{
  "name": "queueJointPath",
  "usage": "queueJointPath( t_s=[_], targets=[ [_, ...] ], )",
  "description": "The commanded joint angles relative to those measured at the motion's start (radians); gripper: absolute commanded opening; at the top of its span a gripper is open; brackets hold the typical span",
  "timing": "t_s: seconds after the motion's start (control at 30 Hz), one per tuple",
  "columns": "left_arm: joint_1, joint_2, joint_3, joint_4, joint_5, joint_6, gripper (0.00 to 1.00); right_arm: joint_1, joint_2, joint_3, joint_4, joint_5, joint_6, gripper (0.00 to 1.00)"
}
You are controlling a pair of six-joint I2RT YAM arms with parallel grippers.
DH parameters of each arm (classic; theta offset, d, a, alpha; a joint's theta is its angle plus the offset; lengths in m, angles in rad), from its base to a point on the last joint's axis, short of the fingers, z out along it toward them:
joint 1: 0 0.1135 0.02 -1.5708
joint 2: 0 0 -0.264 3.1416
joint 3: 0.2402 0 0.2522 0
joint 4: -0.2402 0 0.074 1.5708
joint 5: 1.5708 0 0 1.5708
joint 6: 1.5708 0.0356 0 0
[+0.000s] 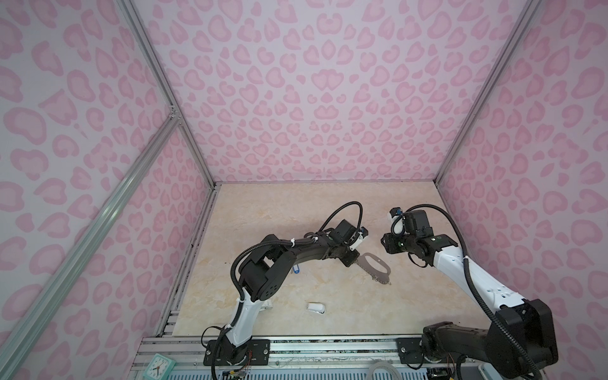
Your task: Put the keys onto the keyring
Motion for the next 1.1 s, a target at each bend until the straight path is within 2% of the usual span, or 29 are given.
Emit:
queueJointPath(
  t_s=[0.0, 0.2, 0.3, 0.5, 0.6, 0.67, 0.8, 0.93, 1.07],
  targets=[
    [0.0, -0.02, -0.015, 0.02, 0.03, 0.031, 0.08, 0.0, 0.002, 0.005, -0.002, 0.002, -0.011, 0.49],
    [0.0, -0.115, -0.094, 0.088, 0.074, 0.098, 0.04, 0.001, -0.031, -0.001, 0.015, 0.031, -0.055, 0.47],
    [0.007, -0.188, -0.15, 0.147, 0.105, 0.146, 0.04, 0.001, -0.098, -0.04, 0.086, -0.016, -0.101, 0.51],
    [0.06, -0.335, -0.248, 0.274, 0.225, 0.188, 0.04, 0.002, -0.358, -0.267, 0.374, -0.139, -0.225, 0.49],
    [0.083, -0.387, -0.259, 0.295, 0.327, 0.223, 0.04, 0.004, -0.508, -0.401, 0.5, -0.206, -0.319, 0.45],
    [0.089, -0.416, -0.267, 0.311, 0.39, 0.262, 0.04, 0.004, -0.585, -0.436, 0.506, -0.263, -0.371, 0.43],
    [0.093, -0.456, -0.28, 0.362, 0.449, 0.3, 0.04, 0.005, -0.652, -0.429, 0.43, -0.314, -0.408, 0.39],
    [0.106, -0.482, -0.297, 0.4, 0.489, 0.344, 0.04, 0.005, -0.675, -0.416, 0.443, -0.384, -0.358, 0.39],
    [0.128, -0.513, -0.339, 0.47, 0.532, 0.359, 0.04, 0.006, -0.636, -0.387, 0.433, -0.497, -0.363, 0.38]
  ],
)
